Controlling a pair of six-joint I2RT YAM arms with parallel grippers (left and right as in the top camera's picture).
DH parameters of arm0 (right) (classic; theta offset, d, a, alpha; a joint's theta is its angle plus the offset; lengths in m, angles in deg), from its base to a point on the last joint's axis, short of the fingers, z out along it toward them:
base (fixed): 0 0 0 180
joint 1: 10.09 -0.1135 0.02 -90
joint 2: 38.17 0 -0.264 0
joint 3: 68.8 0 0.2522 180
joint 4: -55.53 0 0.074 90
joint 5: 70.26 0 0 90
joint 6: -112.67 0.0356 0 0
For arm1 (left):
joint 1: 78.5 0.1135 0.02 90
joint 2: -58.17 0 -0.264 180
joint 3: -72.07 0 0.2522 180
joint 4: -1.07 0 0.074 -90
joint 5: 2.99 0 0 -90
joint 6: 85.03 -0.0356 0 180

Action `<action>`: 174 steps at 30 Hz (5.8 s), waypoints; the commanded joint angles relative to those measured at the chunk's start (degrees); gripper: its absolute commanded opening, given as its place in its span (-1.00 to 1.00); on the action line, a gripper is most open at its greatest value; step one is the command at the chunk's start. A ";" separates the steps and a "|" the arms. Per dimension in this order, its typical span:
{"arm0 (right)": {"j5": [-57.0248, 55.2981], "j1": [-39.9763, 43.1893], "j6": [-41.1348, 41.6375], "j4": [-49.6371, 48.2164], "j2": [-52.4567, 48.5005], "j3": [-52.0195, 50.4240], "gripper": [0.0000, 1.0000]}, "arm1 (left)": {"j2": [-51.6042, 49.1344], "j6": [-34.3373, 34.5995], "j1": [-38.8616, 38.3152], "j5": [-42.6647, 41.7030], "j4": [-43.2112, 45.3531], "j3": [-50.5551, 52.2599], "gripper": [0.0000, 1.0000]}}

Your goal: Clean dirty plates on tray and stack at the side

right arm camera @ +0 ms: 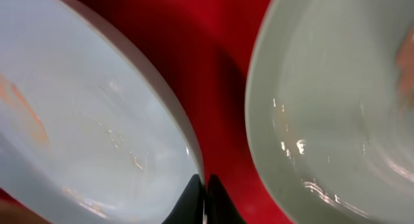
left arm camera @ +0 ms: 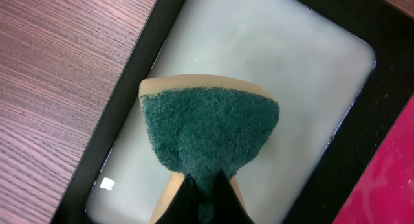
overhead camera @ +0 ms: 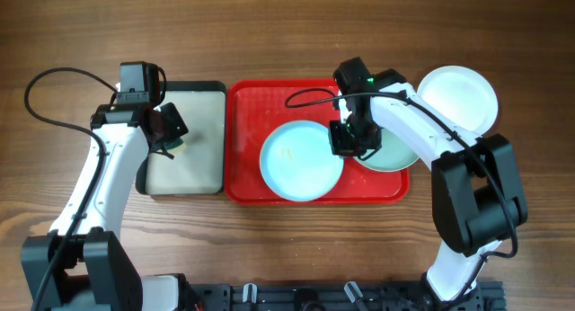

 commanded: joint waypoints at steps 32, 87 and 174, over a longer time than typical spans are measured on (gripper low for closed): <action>-13.70 -2.84 0.02 -28.20 0.55 -1.31 -0.91 | 0.24 0.55 0.15 -0.46 0.83 0.37 -0.92; -3.41 -0.26 -9.53 -28.55 -4.76 -1.25 -0.61 | 0.24 0.31 0.15 -0.46 0.79 0.37 -0.92; 7.61 -0.07 1.18 -25.27 -4.85 -0.24 -0.91 | -3.04 0.46 -17.73 -16.52 15.76 0.35 -0.92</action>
